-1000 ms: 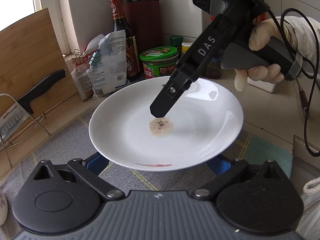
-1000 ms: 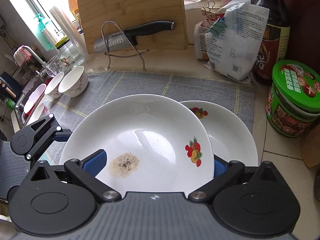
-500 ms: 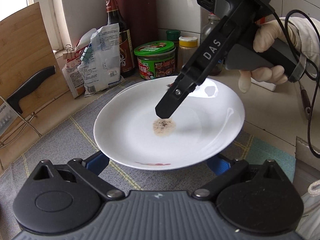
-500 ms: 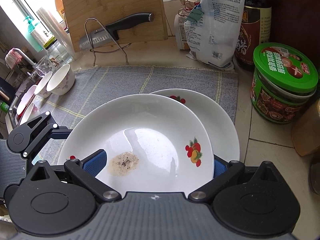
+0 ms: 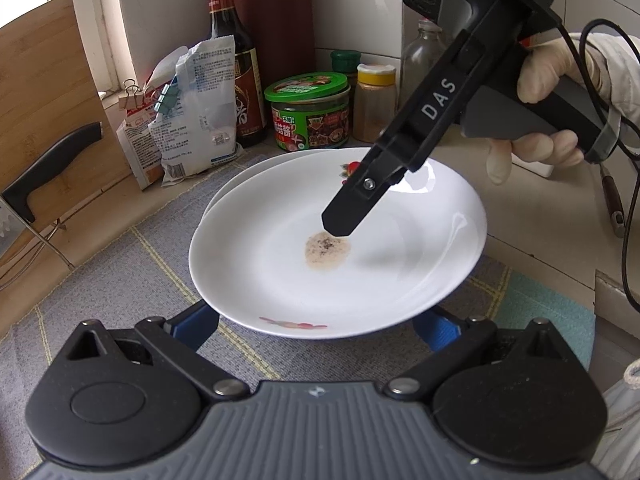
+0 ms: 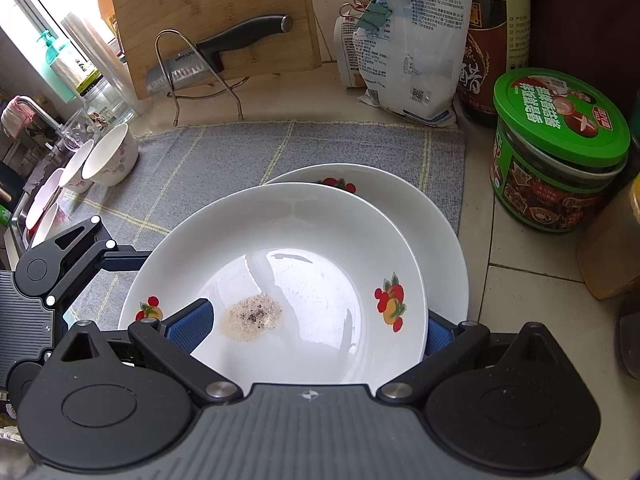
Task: Organize plates and bowls
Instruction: 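Lower the stained plate onto the stacked plates and open the right tool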
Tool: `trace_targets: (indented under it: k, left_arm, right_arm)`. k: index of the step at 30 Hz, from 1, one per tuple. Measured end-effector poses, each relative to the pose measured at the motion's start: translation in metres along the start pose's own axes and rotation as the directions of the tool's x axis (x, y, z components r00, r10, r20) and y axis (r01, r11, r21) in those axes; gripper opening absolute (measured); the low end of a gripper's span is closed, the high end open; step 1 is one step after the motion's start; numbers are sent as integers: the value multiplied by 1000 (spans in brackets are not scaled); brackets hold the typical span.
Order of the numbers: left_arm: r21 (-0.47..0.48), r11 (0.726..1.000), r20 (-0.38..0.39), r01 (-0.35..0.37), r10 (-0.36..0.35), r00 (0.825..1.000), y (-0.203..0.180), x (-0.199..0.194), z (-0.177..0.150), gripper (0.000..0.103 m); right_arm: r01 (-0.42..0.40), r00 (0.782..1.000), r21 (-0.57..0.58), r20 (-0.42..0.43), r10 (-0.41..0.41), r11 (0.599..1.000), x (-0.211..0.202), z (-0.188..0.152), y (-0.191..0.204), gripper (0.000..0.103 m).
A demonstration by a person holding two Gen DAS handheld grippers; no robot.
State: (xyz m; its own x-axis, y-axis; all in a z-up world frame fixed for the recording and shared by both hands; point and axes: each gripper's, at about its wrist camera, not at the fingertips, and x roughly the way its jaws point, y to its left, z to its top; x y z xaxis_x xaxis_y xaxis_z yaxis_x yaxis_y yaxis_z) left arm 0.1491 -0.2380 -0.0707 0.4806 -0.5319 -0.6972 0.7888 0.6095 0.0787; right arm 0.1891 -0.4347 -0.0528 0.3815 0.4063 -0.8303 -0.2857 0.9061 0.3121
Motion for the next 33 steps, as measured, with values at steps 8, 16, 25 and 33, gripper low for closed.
trace_targets:
  k: [8, 16, 25, 33]
  left_arm:
    - [6, 1000, 6, -1, 1, 1000, 4, 2, 1, 102]
    - [74, 997, 50, 11, -14, 999, -4, 2, 6, 102]
    - [70, 997, 43, 14, -17, 999, -5, 5, 6, 102]
    - [70, 998, 52, 6, -10, 999, -6, 0, 6, 102]
  right_arm:
    - [8, 1000, 28, 7, -8, 1000, -6, -4, -5, 103]
    - [38, 999, 20, 21, -38, 999, -16, -5, -2, 103]
    - [60, 998, 8, 27, -60, 998, -22, -11, 1, 103]
    - [99, 995, -25, 15, -99, 995, -22, -16, 9, 103]
